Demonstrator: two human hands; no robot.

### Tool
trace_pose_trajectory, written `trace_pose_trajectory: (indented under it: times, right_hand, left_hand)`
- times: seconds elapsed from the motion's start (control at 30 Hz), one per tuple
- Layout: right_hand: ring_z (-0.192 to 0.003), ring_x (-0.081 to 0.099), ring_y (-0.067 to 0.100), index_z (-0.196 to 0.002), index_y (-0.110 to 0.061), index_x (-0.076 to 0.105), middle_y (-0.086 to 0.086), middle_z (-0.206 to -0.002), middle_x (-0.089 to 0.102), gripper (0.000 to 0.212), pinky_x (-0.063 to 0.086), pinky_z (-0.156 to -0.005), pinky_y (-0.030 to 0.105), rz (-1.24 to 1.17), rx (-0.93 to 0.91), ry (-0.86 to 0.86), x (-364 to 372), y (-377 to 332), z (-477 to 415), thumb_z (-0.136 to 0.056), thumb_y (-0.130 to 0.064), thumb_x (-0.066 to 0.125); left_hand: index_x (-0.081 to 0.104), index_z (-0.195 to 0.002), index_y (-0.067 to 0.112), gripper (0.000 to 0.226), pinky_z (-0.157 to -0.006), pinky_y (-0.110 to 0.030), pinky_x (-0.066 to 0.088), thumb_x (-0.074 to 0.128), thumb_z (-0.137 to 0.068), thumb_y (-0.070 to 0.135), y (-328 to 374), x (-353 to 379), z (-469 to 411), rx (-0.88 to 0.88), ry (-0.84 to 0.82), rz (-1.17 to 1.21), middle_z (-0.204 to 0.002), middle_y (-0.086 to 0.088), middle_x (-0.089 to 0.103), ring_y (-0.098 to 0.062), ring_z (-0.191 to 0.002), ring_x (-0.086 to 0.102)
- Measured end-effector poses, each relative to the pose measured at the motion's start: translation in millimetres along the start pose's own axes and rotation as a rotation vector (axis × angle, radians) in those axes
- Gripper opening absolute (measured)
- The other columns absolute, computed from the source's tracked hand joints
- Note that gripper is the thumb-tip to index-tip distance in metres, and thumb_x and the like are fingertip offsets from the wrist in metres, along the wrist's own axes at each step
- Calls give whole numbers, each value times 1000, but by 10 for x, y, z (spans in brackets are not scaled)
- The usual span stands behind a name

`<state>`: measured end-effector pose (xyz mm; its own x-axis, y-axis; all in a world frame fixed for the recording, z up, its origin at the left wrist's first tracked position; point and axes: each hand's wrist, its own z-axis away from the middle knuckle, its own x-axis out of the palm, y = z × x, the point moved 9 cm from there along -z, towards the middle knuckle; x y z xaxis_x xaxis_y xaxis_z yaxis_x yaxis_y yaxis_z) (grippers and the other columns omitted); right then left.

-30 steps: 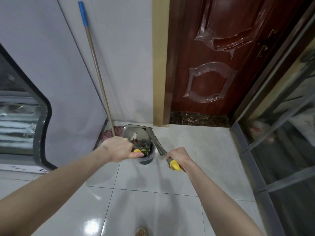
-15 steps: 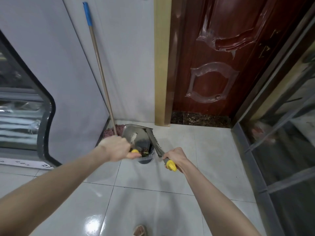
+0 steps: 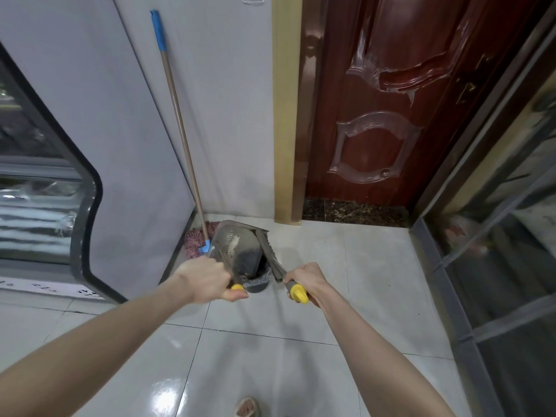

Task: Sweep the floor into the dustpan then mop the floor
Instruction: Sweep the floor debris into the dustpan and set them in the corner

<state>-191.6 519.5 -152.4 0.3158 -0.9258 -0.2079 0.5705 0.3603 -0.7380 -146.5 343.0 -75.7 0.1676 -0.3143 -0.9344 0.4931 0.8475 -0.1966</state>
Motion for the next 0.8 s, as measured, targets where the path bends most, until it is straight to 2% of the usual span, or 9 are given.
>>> trace_pose_trajectory:
  times: [0.1, 0.17, 0.27, 0.37, 0.43, 0.57, 0.67, 0.8]
  right_hand:
    - [-66, 57, 32, -68, -1, 51, 21, -72, 53, 19, 40, -51, 33, 18, -6, -2, 25, 9, 31, -70, 0, 70]
    - [-66, 57, 31, -66, -2, 51, 20, -71, 53, 20, 41, -49, 31, 17, -8, -12, 29, -8, 45, -70, 1, 70]
    - [-56, 56, 28, -63, -2, 52, 17, -64, 52, 20, 38, -38, 22, -1, -10, -19, -3, -55, 73, -72, 2, 69]
    - [-58, 57, 29, -67, -1, 53, 18, -68, 54, 17, 38, -38, 23, 20, -22, -27, -3, -103, 97, -73, 1, 69]
    - [-57, 57, 30, -69, -1, 52, 18, -68, 54, 17, 38, -37, 23, 22, -35, -30, -3, -150, 108, -74, 0, 69]
    - [-47, 56, 27, -66, -2, 51, 15, -61, 54, 19, 37, -33, 18, 14, -47, -35, -11, -177, 106, -75, 1, 67]
    - [-60, 59, 31, -67, -2, 52, 19, -69, 56, 18, 39, -37, 23, 58, -26, -23, 5, -54, 91, -73, 0, 69]
    - [-67, 60, 32, -66, -1, 52, 21, -71, 56, 20, 39, -44, 29, 69, -14, -12, 48, 105, 99, -71, -1, 71]
  left_hand:
    - [62, -87, 12, 96, -64, -32, 41, -2, -71, 82, -248, -153, -19, -100, 48, -6, -83, -6, 65, -29, -84, 65]
    - [64, -86, 14, 99, -61, -31, 35, -6, -68, 82, -457, -295, -3, -178, 61, 28, -80, -4, 62, -28, -84, 64]
    - [63, -83, 13, 107, -58, -31, 36, -14, -59, 82, -450, -400, 0, -146, 57, 21, -69, 0, 53, -27, -79, 63]
    - [66, -88, 14, 108, -60, -32, 40, -15, -61, 81, -382, -493, 3, -106, 80, -20, -75, -3, 62, -27, -79, 64]
    - [65, -89, 15, 107, -60, -31, 37, -15, -61, 80, -424, -540, 18, -139, 90, -5, -72, -3, 58, -27, -76, 61]
    - [64, -85, 12, 102, -62, -31, 37, -9, -67, 81, -241, -347, 49, -149, 68, 7, -82, -7, 65, -29, -81, 64]
    - [62, -86, 11, 87, -65, -32, 41, 8, -82, 78, 55, -113, 31, -121, 32, 7, -90, -9, 67, -29, -84, 64]
    - [62, -93, 10, 84, -67, -34, 44, 11, -84, 76, 0, -135, -3, -156, 52, -39, -93, -9, 68, -31, -87, 65]
